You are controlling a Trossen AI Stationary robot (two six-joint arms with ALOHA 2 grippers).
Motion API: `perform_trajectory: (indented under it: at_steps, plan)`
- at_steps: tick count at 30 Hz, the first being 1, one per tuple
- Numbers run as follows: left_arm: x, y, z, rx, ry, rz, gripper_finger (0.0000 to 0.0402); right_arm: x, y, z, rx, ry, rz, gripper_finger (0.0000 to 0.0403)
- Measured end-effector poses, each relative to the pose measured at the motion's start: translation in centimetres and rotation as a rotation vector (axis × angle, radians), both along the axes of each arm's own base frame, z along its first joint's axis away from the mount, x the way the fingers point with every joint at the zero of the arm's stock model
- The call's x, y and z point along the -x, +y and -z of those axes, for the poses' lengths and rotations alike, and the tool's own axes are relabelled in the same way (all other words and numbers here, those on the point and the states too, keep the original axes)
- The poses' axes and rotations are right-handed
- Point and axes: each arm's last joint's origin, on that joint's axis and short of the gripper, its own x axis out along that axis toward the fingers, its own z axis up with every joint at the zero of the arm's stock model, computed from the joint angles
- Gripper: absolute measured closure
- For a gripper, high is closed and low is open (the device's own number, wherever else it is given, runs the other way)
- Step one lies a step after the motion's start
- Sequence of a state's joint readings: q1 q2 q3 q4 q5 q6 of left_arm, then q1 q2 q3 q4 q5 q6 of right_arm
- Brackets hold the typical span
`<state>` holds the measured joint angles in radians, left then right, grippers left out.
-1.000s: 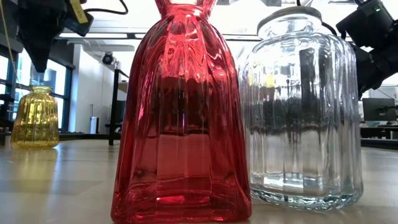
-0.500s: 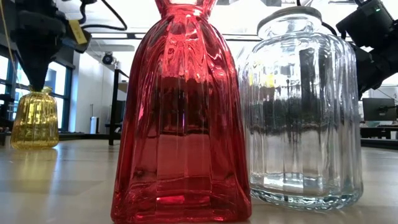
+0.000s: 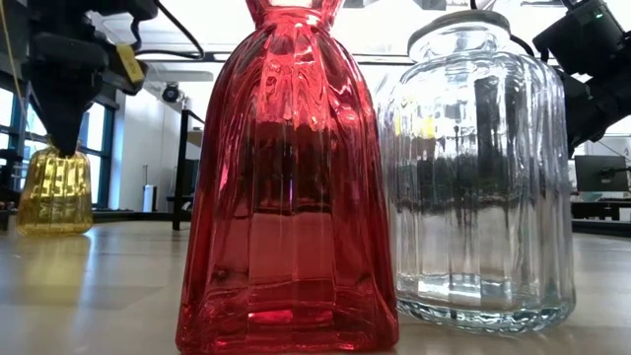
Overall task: Sort vases onto shelf
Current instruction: Put the top yellow vase on the shelf aligned with the other yellow vase
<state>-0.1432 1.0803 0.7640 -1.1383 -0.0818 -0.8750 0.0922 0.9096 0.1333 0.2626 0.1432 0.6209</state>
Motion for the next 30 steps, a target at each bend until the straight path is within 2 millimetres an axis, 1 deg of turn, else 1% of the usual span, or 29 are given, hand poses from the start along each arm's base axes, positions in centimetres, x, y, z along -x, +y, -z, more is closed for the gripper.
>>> perform_trajectory:
  at_steps: [5,7,13,16,21,30]
  plan:
    - [0.3,0.1,-0.3,-0.004,-0.028,0.006,0.0369,0.0,0.0,0.0,0.000,0.000,0.000,0.0402]
    - [0.4,0.1,-0.4,-0.006,-0.032,0.012,0.0382,0.0,0.0,0.0,0.000,0.000,0.000,0.0402]
    - [0.8,0.1,-0.8,-0.002,-0.061,0.019,0.0382,0.0,0.0,0.0,0.000,0.000,0.000,0.0402]
    - [0.8,0.1,-1.2,0.005,-0.075,0.059,0.0382,0.0,0.0,0.0,0.000,0.000,0.000,0.0402]
    - [0.4,0.0,-2.6,0.015,-0.122,0.130,0.0380,0.0,0.0,0.0,0.000,0.000,0.000,0.0402]
    - [-0.4,-0.1,-5.8,-0.002,-0.240,0.231,0.0378,0.0,0.0,0.0,0.000,0.000,0.000,0.0402]
